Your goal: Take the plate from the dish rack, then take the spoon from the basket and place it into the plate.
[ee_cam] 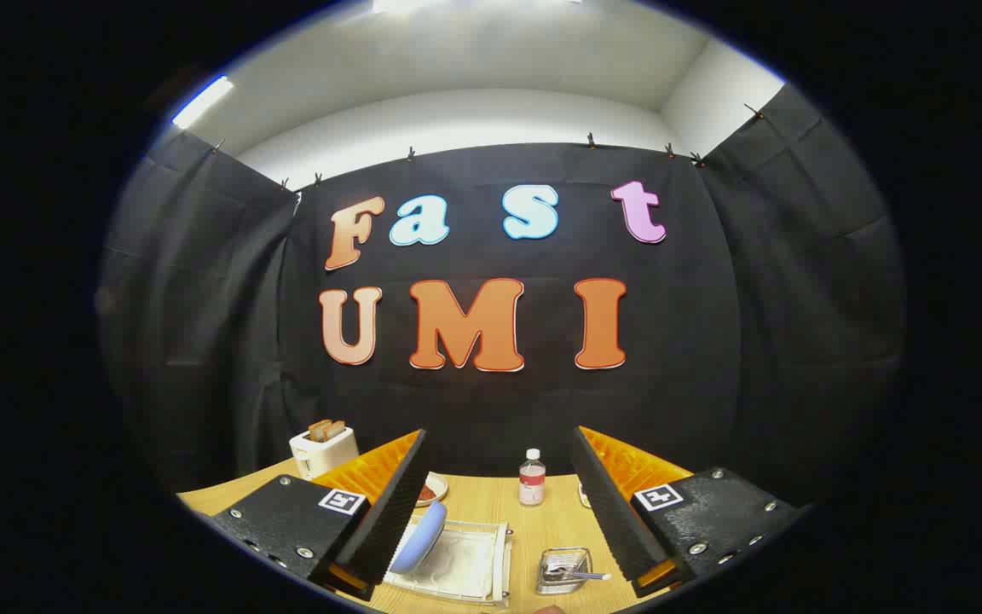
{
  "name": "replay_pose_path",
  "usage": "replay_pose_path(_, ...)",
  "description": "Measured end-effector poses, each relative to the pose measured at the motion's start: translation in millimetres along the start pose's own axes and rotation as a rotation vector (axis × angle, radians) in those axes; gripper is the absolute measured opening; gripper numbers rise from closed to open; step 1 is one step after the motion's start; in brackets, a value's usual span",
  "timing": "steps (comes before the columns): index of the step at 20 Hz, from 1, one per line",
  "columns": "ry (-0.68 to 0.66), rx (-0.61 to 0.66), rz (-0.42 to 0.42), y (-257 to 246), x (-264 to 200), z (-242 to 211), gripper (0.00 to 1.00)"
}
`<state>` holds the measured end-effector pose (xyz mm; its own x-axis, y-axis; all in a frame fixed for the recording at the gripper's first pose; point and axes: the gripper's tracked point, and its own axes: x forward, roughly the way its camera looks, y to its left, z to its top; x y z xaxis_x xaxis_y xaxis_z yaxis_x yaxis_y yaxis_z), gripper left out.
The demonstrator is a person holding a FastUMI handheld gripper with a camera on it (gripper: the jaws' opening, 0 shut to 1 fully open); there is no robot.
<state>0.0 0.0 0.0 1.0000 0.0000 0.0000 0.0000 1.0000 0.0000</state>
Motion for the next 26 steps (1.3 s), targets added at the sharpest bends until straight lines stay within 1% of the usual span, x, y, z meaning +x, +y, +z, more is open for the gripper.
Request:
replay_pose_path(3, 0.009, 0.004, 0.027, 4, -1, 2, 0.98)
replay_pose_path(5, 0.014, -0.004, 0.024, 3, 0, 3, 0.99)
replay_pose_path(13, 0.099, -0.009, 0.056, 14, 4, -16, 0.99)
replay_pose_path(15, 0.143, -0.015, 0.070, 20, 8, -26, 0.99)
replay_pose_path(19, 0.296, -0.019, 0.124, 40, 22, -61, 0.98)
replay_pose_path(26, 0.564, 0.074, 0.189, 73, 52, -115, 0.97)
